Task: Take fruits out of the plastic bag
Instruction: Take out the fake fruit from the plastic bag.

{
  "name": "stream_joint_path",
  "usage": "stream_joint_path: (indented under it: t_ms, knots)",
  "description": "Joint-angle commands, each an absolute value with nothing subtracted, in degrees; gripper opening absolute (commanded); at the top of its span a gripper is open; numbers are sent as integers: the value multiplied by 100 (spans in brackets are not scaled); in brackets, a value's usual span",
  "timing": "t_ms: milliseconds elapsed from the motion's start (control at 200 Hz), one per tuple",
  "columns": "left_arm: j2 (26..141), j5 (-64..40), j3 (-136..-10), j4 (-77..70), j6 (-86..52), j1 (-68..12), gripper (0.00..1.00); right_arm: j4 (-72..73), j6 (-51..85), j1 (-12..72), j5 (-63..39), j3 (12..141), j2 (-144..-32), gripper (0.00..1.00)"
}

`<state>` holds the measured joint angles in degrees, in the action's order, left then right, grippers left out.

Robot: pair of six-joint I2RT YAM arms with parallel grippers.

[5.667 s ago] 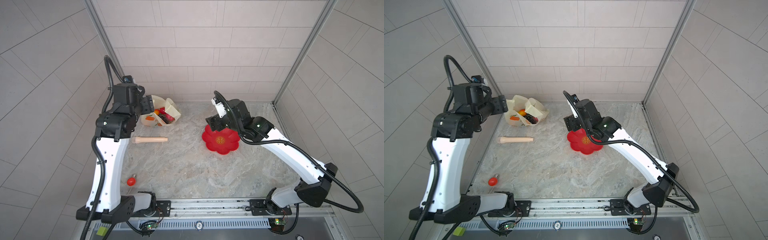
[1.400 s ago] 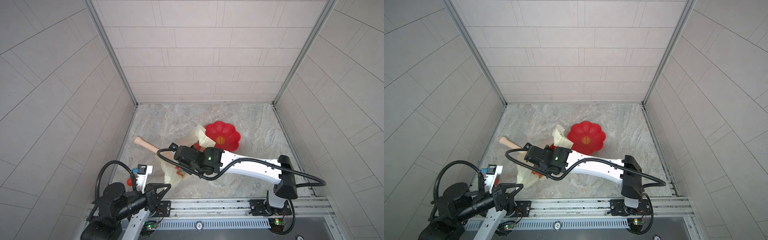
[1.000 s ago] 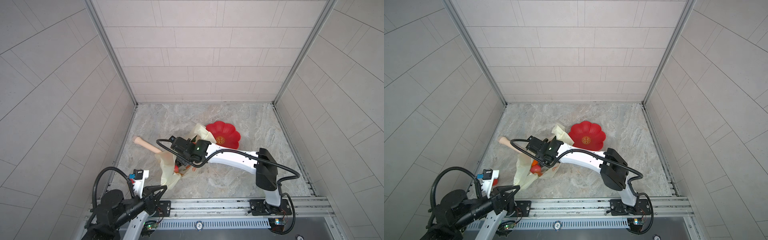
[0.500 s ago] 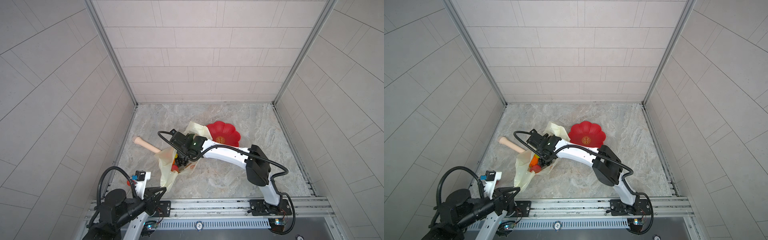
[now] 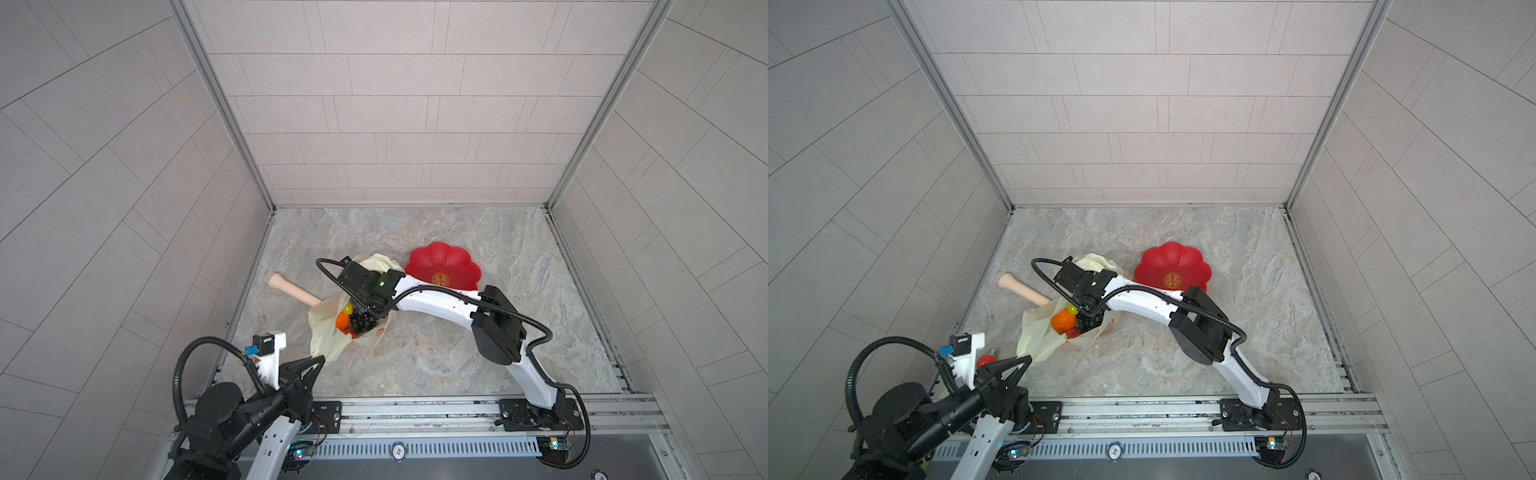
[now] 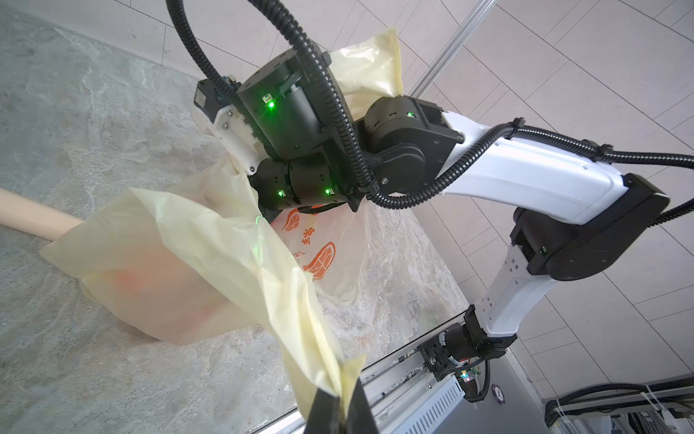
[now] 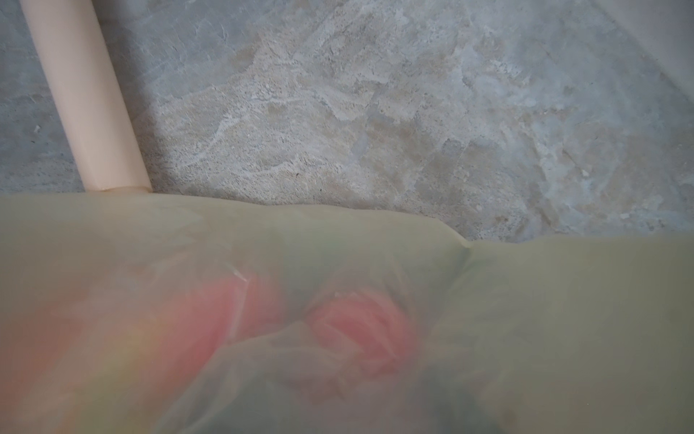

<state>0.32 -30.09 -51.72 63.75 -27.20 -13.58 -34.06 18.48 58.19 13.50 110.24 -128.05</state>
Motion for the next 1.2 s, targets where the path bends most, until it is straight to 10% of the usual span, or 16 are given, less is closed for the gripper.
stream_joint_path:
  t_ms: [0, 630, 1196]
  knots:
    - [18, -3085, -5191, 6363, -2628, -1359, 1, -3593, 2039, 5713, 1435, 11199, -12983, 75]
    - [18, -3170, -5001, 6205, -2474, -1363, 1, -3797, 2158, 5599, 1558, 11220, -13273, 72]
    - [22, -2802, -5000, 5991, -2388, -1362, 2, -3692, 1750, 5708, 1313, 10714, -12012, 49]
